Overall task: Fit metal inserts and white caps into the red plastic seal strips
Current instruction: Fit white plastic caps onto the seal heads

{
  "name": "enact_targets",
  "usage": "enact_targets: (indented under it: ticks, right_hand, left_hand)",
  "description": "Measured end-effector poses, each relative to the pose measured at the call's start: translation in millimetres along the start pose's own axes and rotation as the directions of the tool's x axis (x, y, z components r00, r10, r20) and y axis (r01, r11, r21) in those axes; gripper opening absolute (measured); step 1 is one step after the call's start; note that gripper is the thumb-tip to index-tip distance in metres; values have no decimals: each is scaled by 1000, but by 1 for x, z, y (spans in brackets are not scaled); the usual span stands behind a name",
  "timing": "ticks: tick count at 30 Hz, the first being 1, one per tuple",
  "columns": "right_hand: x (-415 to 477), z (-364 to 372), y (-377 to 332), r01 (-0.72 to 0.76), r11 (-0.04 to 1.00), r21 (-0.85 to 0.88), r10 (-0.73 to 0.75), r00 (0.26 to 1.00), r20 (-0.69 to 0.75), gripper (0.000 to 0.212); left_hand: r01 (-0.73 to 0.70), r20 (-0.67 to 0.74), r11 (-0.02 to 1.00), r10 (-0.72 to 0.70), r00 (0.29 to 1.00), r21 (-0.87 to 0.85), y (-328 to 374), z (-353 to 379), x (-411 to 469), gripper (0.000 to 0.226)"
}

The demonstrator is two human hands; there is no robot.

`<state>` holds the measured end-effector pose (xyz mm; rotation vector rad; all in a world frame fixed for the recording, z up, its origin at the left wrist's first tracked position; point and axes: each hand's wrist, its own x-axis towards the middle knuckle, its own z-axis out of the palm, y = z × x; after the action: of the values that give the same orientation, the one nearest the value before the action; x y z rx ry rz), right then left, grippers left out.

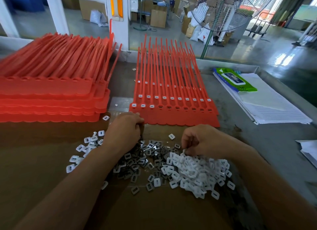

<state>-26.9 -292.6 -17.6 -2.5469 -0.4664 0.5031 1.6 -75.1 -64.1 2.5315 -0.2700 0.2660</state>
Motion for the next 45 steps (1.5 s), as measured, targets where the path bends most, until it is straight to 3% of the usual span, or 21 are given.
enact_targets:
  ticks: [5,10,19,31,36,41,45]
  right_hand:
    - [-2,-3,0,26,997,76,-27,1000,11,25]
    - [-3,-3,1,65,997,40,-66,998,13,15]
    - [-5,-6,-3,76,996,51,-77,997,11,18]
    - [30,-18,-10,67,986,154,-16,951,-310,19]
    - [70,-16,-14,25,985,170,44,921,-387,21]
    - [103,-15,-10,-15,983,183,104,869,-484,7]
    - [115,-10,-9,-45,987,153,112,880,-461,12]
  left_hand:
    - [2,2,1000,-2,1000,-1,0,0,0,35]
    - [7,5,1000,-7,1000,0,0,1,1,35]
    - [0,3,1000,0,1000,13,-2,2,1,36]
    - [3,-7,1000,-3,1000,-12,0,2,1,36]
    - [-10,-16,1000,9,1000,-22,0,1,0,36]
    - [-15,-31,999,14,999,-31,2,-1,-1,30]
    - [-17,-40,999,16,999,-33,4,-2,-2,28]
